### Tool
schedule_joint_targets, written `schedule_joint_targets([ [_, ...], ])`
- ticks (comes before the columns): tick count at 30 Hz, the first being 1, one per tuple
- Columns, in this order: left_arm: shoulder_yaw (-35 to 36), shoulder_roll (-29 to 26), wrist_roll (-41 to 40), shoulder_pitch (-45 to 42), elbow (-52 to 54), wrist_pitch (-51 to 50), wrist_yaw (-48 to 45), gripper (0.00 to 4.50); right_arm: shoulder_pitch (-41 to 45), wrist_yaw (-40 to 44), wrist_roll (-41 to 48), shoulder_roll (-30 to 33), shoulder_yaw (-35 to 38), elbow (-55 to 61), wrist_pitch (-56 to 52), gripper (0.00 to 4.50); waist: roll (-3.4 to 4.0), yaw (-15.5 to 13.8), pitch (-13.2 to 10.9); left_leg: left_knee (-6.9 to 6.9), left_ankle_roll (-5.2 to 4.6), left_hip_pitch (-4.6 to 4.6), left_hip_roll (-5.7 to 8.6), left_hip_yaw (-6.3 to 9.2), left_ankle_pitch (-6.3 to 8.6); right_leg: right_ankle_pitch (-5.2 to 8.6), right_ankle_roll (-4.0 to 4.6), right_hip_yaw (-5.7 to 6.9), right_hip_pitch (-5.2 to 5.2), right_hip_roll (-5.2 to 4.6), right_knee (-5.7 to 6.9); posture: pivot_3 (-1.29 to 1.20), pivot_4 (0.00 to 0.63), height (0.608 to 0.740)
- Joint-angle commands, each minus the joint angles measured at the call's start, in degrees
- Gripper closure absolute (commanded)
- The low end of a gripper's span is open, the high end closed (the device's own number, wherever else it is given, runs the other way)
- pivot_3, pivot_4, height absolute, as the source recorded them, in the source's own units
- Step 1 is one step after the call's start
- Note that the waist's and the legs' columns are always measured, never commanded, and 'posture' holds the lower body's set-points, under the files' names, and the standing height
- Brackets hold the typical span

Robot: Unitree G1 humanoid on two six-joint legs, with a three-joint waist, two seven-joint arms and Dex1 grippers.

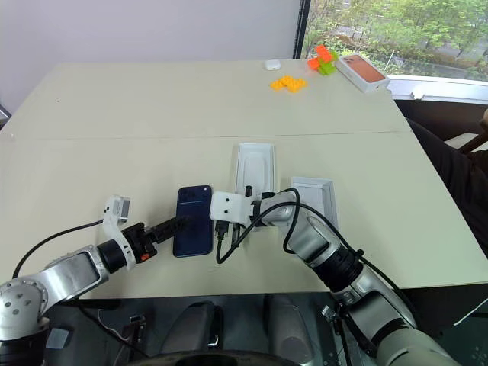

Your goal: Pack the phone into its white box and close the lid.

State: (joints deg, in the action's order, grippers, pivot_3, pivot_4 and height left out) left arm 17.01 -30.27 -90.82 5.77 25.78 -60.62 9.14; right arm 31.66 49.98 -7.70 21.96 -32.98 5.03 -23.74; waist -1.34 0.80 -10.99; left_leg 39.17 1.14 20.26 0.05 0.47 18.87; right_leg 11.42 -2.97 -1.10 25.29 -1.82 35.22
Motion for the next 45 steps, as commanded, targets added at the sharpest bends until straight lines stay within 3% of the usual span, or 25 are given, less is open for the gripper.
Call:
schedule_joint_targets([
  [1,-4.24,-0.46,-3.34,1.05,-0.34,-0.44,1.2,0.06,0.46,0.47,0.11,-1.08,-0.1,0.4,1.6,4.5,0.0,-0.01,0.0,0.0,0.0,0.0,0.0,0.0,0.0,0.0,0.0,0.0,0.0,0.0,0.0,0.0,0.15,0.74],
  [18,-10.24,0.85,-10.74,0.11,0.49,6.34,5.49,0.06,-0.02,0.74,-0.69,-1.98,0.53,-0.71,2.49,4.5,0.01,-0.22,0.03,0.0,0.06,-0.08,0.09,0.02,-0.04,0.01,0.02,0.0,-0.13,-0.04,-0.01,0.0,0.15,0.74],
  [33,-10.94,1.54,-16.06,-0.8,1.43,11.68,8.11,0.06,0.13,2.55,-1.86,-2.38,0.36,-2.1,2.84,4.5,0.0,-0.16,0.03,0.01,0.07,-0.08,0.1,0.04,-0.04,0.02,0.02,0.01,-0.14,-0.03,-0.01,0.0,0.15,0.74],
  [37,-12.39,1.91,-17.25,-1.16,1.14,12.8,10.48,0.06,0.01,2.77,-1.89,-2.4,0.34,-1.9,2.89,4.5,0.0,-0.18,0.03,0.01,0.07,-0.09,0.09,0.05,-0.04,0.02,0.02,0.01,-0.15,-0.03,-0.01,0.0,0.15,0.74],
  [42,-12.44,3.06,-20.4,-1.79,-0.17,17.54,20.32,0.06,-0.17,3.2,-2.09,-2.09,0.53,-1.31,3.24,4.5,0.0,-0.23,0.04,0.01,0.07,-0.23,0.09,0.06,-0.04,0.02,0.02,0.01,-0.31,-0.05,-0.03,0.0,0.15,0.74],
  [45,-12.65,0.76,-21.08,-2.94,0.2,18.5,26.31,0.06,-0.33,3.47,-2.13,-1.9,0.73,-1.03,3.09,4.5,-0.01,-0.1,0.04,0.0,0.07,-0.4,0.08,0.09,-0.04,0.03,0.01,0.03,-0.46,-0.02,-0.03,0.0,0.15,0.74],
])
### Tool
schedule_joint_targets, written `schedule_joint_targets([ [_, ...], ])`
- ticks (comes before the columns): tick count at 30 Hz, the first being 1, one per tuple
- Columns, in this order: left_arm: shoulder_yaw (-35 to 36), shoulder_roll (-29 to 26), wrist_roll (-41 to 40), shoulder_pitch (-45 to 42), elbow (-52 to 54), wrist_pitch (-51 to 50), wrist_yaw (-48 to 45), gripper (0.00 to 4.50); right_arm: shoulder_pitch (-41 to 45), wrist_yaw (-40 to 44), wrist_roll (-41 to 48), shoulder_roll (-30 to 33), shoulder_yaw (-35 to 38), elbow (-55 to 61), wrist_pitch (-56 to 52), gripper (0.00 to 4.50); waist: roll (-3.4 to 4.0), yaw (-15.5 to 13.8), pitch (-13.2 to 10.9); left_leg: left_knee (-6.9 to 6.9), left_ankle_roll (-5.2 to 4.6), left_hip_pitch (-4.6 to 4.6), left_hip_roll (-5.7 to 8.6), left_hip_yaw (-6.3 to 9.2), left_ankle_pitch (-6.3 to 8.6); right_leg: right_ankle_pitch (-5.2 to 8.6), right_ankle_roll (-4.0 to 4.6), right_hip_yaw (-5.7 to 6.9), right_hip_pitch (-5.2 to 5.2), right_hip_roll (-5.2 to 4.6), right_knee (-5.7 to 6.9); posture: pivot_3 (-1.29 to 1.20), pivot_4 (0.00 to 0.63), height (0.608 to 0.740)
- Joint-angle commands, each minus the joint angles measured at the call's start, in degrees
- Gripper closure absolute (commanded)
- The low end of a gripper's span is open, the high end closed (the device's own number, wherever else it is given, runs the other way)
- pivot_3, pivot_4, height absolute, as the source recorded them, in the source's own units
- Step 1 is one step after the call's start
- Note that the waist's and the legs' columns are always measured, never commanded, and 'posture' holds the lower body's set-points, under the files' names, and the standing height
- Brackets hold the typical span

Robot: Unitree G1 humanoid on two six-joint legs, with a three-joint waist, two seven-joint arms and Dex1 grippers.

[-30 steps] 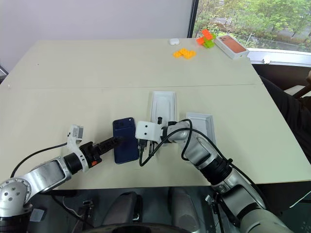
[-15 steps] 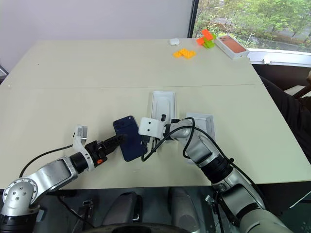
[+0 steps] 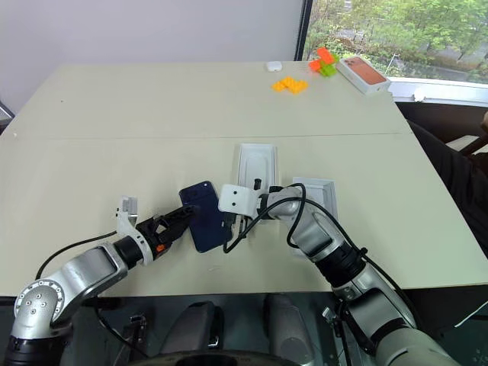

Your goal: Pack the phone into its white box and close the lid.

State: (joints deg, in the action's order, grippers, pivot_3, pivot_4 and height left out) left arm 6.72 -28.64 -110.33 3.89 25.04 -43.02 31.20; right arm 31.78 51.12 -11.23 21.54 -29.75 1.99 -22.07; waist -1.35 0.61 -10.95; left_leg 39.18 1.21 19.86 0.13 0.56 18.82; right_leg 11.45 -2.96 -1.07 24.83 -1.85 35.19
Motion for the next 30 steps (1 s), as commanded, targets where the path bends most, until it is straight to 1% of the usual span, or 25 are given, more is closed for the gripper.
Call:
schedule_joint_targets([
  [1,-2.54,-1.25,-1.88,-1.24,1.05,1.17,5.12,0.06,-0.49,2.39,1.37,-1.48,-2.46,2.02,1.41,4.5,0.0,0.13,0.0,-0.01,0.0,-0.1,-0.01,-0.01,0.0,0.02,-0.02,-0.01,-0.08,0.06,-0.01,0.0,0.15,0.74],
  [3,-2.87,-1.58,-2.43,-1.38,1.21,1.67,5.83,0.06,-0.51,2.48,1.31,-1.52,-2.4,2.03,1.41,4.5,0.01,0.24,-0.01,-0.09,0.0,-0.34,-0.01,-0.02,0.0,0.1,-0.14,-0.01,-0.25,0.11,-0.03,0.0,0.15,0.74],
  [11,-3.39,-1.98,-2.66,-1.42,1.49,2.52,6.32,0.06,-0.56,2.66,1.17,-1.61,-2.29,2.02,1.43,4.5,0.01,0.26,-0.01,-0.11,0.0,-0.37,-0.06,-0.04,0.0,0.12,-0.16,-0.02,-0.26,0.18,-0.04,0.0,0.15,0.74],
  [13,-6.03,-1.11,-2.66,-5.67,3.62,2.13,9.16,0.06,0.05,3.15,1.63,-2.32,-2.57,0.95,2.53,4.5,0.0,0.2,-0.01,-0.11,0.0,-0.37,-0.06,-0.04,0.0,0.12,-0.16,-0.02,-0.26,0.18,-0.04,0.0,0.15,0.74],
  [15,-7.14,-0.19,-2.67,-7.49,5.09,2.12,9.86,0.06,0.35,3.47,1.78,-2.85,-2.77,0.06,3.07,4.5,-0.03,0.14,-0.04,-0.11,0.01,-0.35,-0.05,-0.02,0.0,0.13,-0.17,-0.01,-0.27,0.18,-0.06,0.0,0.15,0.74],
  [18,-7.28,0.52,-2.67,-7.54,5.58,2.25,9.81,0.06,0.51,3.73,1.55,-3.58,-2.98,-1.26,3.55,4.5,-0.04,0.68,-0.05,-0.14,0.02,-0.33,-0.05,-0.08,0.01,0.07,-0.07,-0.06,-0.23,0.19,-0.09,0.0,0.15,0.74],
  [23,-7.21,0.68,-2.67,-7.66,5.15,2.55,10.6,0.06,1.03,3.93,1.26,-4.48,-3.23,-2.76,4.61,4.5,-0.04,0.36,-0.06,-0.29,0.03,-0.26,-0.05,-0.06,0.0,0.06,-0.05,-0.06,-0.12,0.2,-0.11,0.0,0.15,0.74],
  [30,-4.82,-1.16,-2.67,-5.27,4.39,2.75,11.37,0.06,1.08,3.62,0.87,-4.43,-2.67,-3.02,4.99,4.5,-0.03,0.49,-0.07,-0.28,0.03,-0.26,-0.05,-0.08,0.0,0.08,-0.03,-0.07,-0.13,0.2,-0.15,0.0,0.15,0.74],
])
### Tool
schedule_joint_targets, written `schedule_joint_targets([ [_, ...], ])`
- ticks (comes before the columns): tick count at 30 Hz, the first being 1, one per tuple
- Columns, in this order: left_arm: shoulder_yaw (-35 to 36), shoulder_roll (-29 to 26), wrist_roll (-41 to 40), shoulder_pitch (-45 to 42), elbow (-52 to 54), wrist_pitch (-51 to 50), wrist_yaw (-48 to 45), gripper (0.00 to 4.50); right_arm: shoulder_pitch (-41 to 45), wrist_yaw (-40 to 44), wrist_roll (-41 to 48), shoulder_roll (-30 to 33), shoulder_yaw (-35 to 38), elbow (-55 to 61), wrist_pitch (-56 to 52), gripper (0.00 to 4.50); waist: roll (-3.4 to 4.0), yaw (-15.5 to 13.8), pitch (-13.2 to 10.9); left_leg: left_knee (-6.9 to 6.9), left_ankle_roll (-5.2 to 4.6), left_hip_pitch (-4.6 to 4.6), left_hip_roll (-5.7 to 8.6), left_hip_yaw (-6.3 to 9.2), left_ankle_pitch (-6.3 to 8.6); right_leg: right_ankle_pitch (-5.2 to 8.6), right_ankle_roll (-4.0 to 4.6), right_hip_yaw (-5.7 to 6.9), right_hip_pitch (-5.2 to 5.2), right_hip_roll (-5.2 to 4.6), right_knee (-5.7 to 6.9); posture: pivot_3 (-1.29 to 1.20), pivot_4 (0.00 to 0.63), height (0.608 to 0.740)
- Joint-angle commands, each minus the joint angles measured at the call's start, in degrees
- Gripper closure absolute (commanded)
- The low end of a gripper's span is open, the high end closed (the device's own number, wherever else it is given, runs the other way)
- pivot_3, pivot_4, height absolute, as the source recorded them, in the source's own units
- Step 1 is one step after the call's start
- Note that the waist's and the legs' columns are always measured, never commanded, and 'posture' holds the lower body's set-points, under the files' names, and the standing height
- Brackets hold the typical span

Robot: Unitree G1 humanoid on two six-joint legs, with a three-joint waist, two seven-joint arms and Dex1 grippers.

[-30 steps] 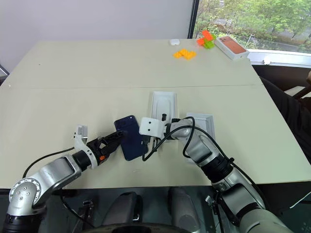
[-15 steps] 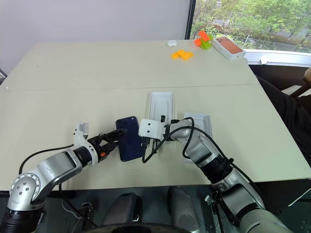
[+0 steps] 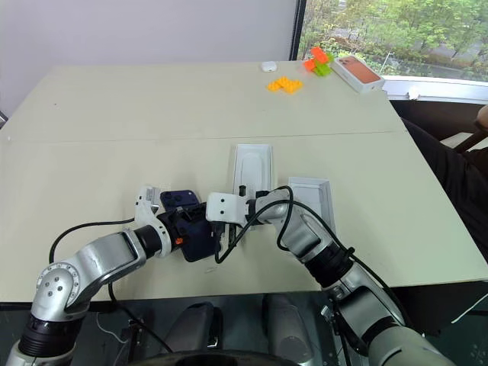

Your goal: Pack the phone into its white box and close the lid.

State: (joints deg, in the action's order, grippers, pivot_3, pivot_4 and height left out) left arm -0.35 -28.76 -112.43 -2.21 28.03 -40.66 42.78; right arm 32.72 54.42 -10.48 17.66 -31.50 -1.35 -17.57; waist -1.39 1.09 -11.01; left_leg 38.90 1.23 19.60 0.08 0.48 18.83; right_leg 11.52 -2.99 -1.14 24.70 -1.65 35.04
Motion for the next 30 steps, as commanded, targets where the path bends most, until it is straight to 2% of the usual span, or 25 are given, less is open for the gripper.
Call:
schedule_joint_targets([
  [1,2.89,-1.53,-0.57,1.2,1.4,0.44,-0.43,0.06,0.09,0.29,0.11,-0.46,-0.81,0.42,0.44,4.5,0.0,-0.02,-0.01,-0.01,0.0,0.0,0.0,0.0,0.0,0.0,0.0,0.0,0.01,0.01,0.0,0.0,0.15,0.74],
  [6,6.89,-3.77,-0.57,4.12,1.69,0.23,-2.07,0.06,-0.32,0.33,0.34,0.33,-0.1,1.3,0.11,4.5,0.02,0.02,-0.02,-0.03,0.0,0.01,-0.02,0.01,0.0,0.03,-0.03,0.01,0.03,0.01,0.0,0.0,0.15,0.74],
  [11,7.12,-3.83,-0.57,4.52,1.39,0.13,-2.87,0.06,-0.4,0.33,0.52,0.61,0.15,1.38,0.12,4.5,0.02,-0.1,-0.03,-0.03,0.01,0.01,-0.06,0.01,0.0,0.12,-0.17,0.01,0.03,-0.04,-0.03,0.0,0.15,0.74],
  [14,6.46,-3.32,-0.57,4.38,1.42,0.49,-2.62,0.83,-0.44,0.29,0.48,0.78,0.27,1.67,0.12,4.5,0.02,-0.11,-0.03,-0.03,0.01,0.03,-0.06,0.0,0.0,0.12,-0.17,0.01,0.03,-0.04,-0.04,0.0,0.15,0.74],
  [18,6.52,-3.01,-0.57,4.49,1.79,0.71,-2.67,2.7,-0.49,0.22,0.51,1.05,0.43,2.07,0.07,4.5,0.02,-0.2,-0.03,-0.03,0.01,0.19,-0.06,0.01,0.0,0.09,-0.12,0.01,0.17,-0.05,-0.04,0.0,0.15,0.74],
  [20,6.72,-3.06,-0.57,4.54,1.67,0.61,-2.8,3.82,-0.53,0.1,0.5,1.16,0.49,2.23,0.02,4.5,0.02,-0.22,-0.03,-0.02,0.01,0.35,-0.05,0.01,0.0,0.01,0.01,0.01,0.31,-0.06,-0.04,0.0,0.15,0.74],
  [22,6.92,-3.42,-0.57,4.46,1.69,0.42,-3.1,4.49,-0.58,0.01,0.46,1.26,0.53,2.38,-0.04,4.5,0.01,-0.25,-0.03,0.0,0.04,0.6,-0.05,0.02,-0.01,-0.01,0.02,0.02,0.54,-0.06,-0.03,0.0,0.15,0.74],
  [30,9.07,-4.51,-0.57,5.07,2.56,0.99,-4.8,4.49,-0.88,0.11,0.62,3.02,1.8,5.03,-0.97,4.5,0.02,-0.28,-0.03,0.01,0.07,0.75,-0.04,0.04,-0.03,-0.01,0.02,0.05,0.67,-0.08,-0.04,0.0,0.15,0.74],
])
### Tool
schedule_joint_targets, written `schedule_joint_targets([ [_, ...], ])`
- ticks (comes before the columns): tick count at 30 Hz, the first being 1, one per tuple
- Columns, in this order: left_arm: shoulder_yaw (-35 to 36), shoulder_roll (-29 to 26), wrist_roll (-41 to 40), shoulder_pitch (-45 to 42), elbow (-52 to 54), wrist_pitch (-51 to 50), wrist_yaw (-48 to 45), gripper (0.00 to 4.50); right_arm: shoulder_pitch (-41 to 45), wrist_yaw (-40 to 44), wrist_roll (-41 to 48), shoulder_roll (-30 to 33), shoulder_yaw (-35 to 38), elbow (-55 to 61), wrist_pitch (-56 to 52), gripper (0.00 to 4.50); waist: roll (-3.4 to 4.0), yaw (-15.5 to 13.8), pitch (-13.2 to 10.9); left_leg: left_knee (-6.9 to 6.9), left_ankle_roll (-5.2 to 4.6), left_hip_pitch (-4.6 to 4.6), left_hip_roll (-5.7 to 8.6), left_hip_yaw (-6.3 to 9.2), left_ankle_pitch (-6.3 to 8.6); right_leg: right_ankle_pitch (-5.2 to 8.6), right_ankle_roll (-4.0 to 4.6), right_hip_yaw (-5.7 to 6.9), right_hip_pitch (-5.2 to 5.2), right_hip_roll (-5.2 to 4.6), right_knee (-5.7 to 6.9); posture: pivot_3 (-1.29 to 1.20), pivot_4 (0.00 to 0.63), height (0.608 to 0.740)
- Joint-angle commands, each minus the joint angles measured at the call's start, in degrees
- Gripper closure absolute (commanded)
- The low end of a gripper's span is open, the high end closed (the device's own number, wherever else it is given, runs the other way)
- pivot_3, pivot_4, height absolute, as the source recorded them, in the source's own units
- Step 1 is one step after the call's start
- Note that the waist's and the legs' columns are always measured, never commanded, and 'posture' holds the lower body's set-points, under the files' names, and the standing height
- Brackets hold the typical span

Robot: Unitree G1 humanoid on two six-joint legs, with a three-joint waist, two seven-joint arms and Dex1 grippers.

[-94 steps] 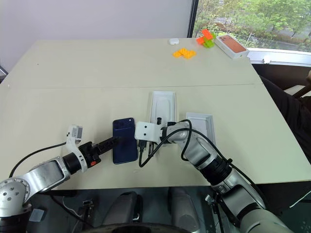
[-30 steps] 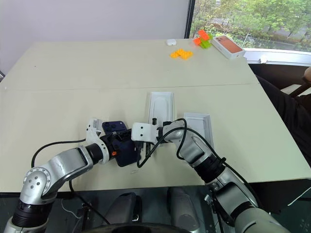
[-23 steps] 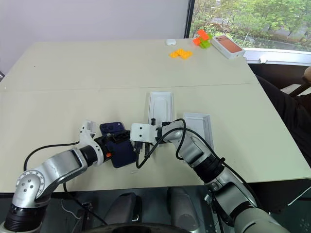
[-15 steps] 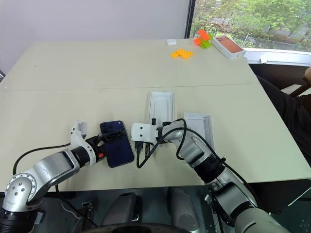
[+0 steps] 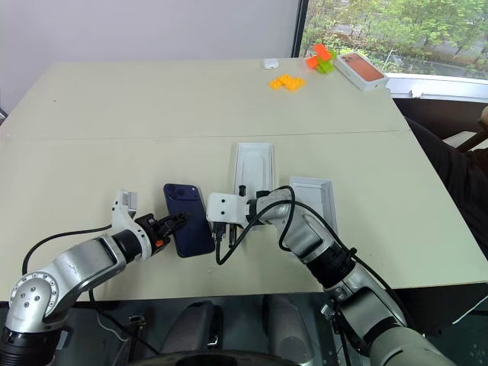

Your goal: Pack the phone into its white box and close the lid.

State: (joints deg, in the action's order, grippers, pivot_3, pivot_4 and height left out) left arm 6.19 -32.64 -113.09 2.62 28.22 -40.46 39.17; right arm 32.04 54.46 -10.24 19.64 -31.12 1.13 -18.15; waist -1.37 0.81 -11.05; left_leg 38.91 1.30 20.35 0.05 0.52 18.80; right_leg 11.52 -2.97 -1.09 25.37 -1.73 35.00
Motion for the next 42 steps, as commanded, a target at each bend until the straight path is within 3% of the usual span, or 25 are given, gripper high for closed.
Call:
schedule_joint_targets([
  [1,3.45,-0.66,0.09,0.15,2.84,1.09,-2.29,4.49,-0.28,0.17,0.52,1.8,2.06,3.73,-0.78,4.5,0.0,0.0,-0.01,0.0,0.0,0.0,0.0,0.0,0.0,0.0,0.0,0.0,0.0,0.0,0.0,0.0,0.15,0.74],
  [5,6.84,0.12,0.09,-0.15,4.37,2.59,-5.27,4.49,-0.9,1.08,2.42,4.83,4.9,8.99,-3.69,4.5,-0.03,-0.12,-0.07,0.0,0.0,0.11,0.01,0.0,0.0,0.0,0.0,0.02,0.08,-0.01,-0.02,0.0,0.15,0.74],
  [13,7.78,-5.65,0.09,-3.01,2.21,-0.16,-10.79,4.49,-1.4,4.35,11.78,11.87,15.25,19.48,-14.26,4.5,-0.05,-0.08,-0.12,0.0,-0.01,0.14,0.02,-0.01,0.0,0.0,-0.01,0.04,0.06,-0.02,-0.12,0.0,0.15,0.74],
  [17,5.83,-6.86,0.09,-4.98,0.44,-1.15,-12.61,4.5,-0.96,2.82,11.57,13.31,15.93,18.6,-14.19,2.61,-0.03,-0.09,-0.14,-0.01,-0.01,0.14,0.05,0.0,0.0,0.01,-0.01,0.06,0.07,0.02,-0.11,0.0,0.15,0.74],
  [18,4.96,-7.11,0.43,-5.67,-0.12,-1.53,-13.02,4.5,-0.91,2.36,11.23,13.64,15.84,17.96,-13.79,2.32,-0.04,-0.01,-0.15,-0.01,-0.01,0.13,0.05,0.0,0.01,0.01,-0.01,0.06,0.07,0.02,-0.11,0.0,0.15,0.74],
  [32,3.04,-6.53,2.15,-5.96,-1.29,-1.61,-17.18,4.5,-2.96,0.85,8.15,15.31,10.98,9.59,-7.22,2.32,-0.05,-0.06,-0.16,-0.01,-0.01,0.15,0.05,-0.03,0.01,0.0,-0.02,0.02,0.07,0.01,-0.14,0.0,0.15,0.74],
  [37,3.58,-6.71,2.41,-5.33,-1.45,-1.15,-17.46,4.5,-2.55,1.66,10.58,14.92,12.76,10.0,-7.7,2.32,-0.04,-0.09,-0.17,-0.01,-0.01,0.16,0.04,-0.03,0.01,0.0,-0.02,0.02,0.08,0.01,-0.14,0.0,0.15,0.74],
  [40,3.65,-6.63,2.47,-5.28,-1.57,-0.95,-17.56,4.5,-1.76,1.89,13.51,14.35,14.98,10.61,-9.77,3.16,-0.04,-0.09,-0.17,-0.01,-0.01,0.16,0.02,-0.03,0.01,0.0,-0.02,0.02,0.07,0.01,-0.14,0.0,0.15,0.74],
  [42,3.61,-6.53,2.55,-5.31,-1.47,-0.87,-17.65,4.5,-1.29,1.86,14.53,14.31,15.7,10.44,-11.01,4.04,-0.04,-0.07,-0.17,-0.01,-0.01,0.15,0.01,-0.03,0.01,0.0,-0.03,0.02,0.07,0.01,-0.13,0.0,0.15,0.74],
])
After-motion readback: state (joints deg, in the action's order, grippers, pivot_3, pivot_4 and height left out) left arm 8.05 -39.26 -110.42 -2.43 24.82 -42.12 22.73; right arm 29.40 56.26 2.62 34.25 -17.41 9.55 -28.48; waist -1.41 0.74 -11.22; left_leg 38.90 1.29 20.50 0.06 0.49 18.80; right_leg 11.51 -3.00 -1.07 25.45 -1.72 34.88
